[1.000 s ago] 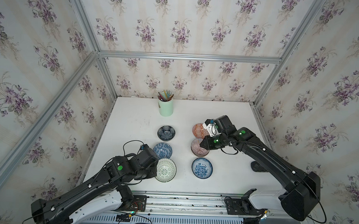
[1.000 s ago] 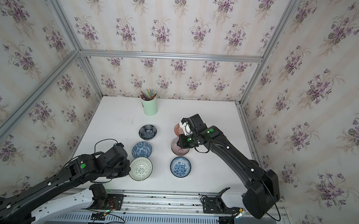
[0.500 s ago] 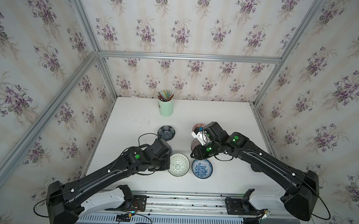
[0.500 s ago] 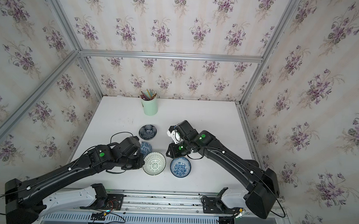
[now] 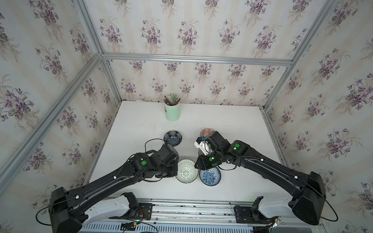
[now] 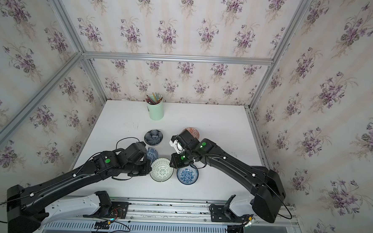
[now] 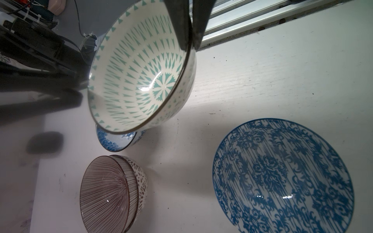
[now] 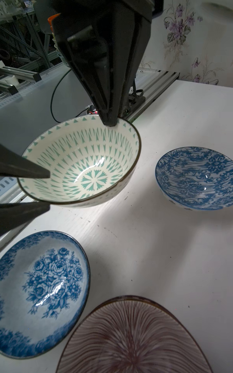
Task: Stack the bowls
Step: Pick up the bowl from the center of the board.
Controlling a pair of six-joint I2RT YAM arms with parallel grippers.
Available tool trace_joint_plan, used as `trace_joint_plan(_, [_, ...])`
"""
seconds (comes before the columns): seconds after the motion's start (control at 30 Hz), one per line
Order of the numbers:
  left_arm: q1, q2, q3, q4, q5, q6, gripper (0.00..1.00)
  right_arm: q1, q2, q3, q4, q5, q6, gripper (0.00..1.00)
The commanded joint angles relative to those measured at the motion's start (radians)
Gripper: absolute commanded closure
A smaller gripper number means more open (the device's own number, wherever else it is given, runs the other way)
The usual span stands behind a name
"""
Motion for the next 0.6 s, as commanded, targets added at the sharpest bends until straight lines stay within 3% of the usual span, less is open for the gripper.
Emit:
trace_joint_plan(0.0, [0.000,-0.005,-0.004,0.040,-0.005,0.002,1.00,0.008,0.011,0.001,0.010,0.049,0.010,0.74])
trace_joint_plan(0.43, [0.000,-0.010,-0.022,0.052,-0.007,-0.001,1.00,0.065,0.079,0.014,0.018,0.108,0.028,0.75])
trace_joint_plan(0.57, [0.001,-0.016,-0.027,0.051,-0.008,-0.002,1.00,0.077,0.094,0.021,0.020,0.121,0.032,0.79])
